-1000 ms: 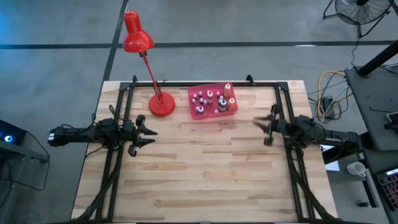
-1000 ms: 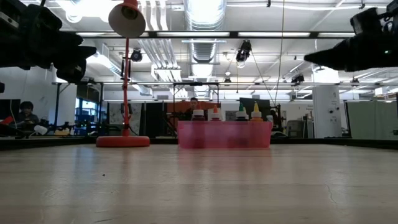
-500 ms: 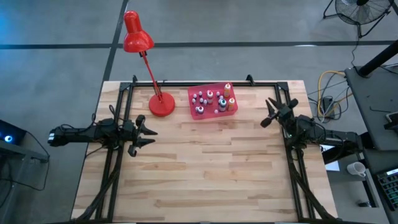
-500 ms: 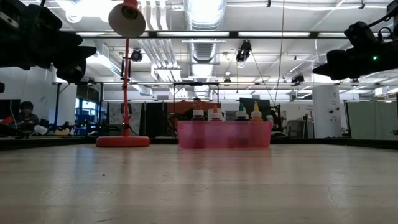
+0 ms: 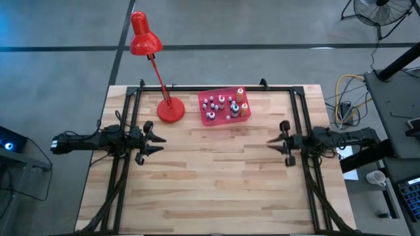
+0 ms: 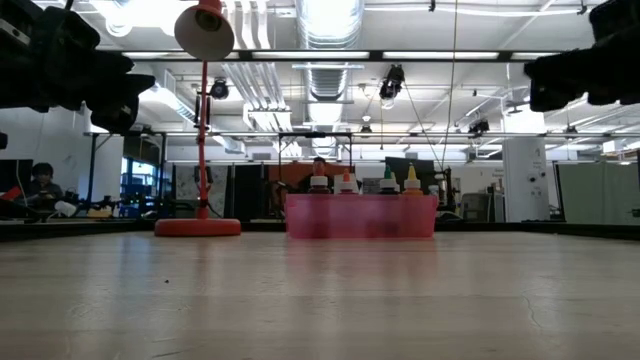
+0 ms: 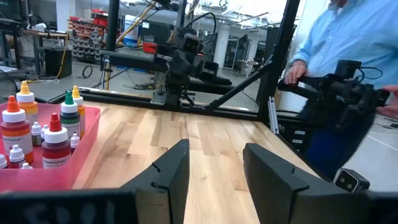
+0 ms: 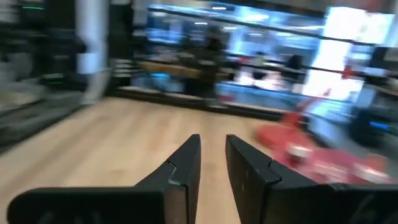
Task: Pick & Place food coloring
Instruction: Return to Home Position
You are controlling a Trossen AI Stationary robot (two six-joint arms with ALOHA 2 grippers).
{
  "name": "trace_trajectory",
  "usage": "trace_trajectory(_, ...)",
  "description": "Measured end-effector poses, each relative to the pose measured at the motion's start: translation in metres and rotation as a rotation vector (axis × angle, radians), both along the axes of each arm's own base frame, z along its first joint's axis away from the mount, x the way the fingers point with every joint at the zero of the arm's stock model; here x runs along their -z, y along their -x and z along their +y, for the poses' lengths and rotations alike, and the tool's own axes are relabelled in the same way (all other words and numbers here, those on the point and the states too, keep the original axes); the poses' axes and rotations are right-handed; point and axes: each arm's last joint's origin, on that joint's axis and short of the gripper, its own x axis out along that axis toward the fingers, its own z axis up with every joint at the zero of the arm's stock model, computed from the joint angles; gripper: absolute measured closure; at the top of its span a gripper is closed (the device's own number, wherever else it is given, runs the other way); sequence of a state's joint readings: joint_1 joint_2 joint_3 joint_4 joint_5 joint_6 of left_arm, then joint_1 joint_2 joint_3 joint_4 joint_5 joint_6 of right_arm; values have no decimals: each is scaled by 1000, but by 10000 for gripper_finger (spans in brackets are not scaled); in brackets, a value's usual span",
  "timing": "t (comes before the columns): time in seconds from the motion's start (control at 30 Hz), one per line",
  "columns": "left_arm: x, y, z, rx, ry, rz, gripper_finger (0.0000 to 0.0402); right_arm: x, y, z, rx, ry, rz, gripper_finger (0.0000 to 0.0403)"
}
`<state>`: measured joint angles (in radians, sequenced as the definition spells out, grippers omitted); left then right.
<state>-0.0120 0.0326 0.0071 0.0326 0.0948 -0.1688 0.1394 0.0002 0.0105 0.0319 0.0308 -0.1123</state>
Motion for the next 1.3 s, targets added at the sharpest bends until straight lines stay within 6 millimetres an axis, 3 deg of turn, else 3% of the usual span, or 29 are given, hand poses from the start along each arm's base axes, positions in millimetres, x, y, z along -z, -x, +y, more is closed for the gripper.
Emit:
trace_trajectory(0.2, 0, 0, 0, 0, 0, 0, 278, 0, 1, 6, -218, 9, -3, 335)
trace_trajectory(1.3, 0, 0, 0, 0, 0, 2, 278, 0, 1, 6, -212, -6, 6, 335)
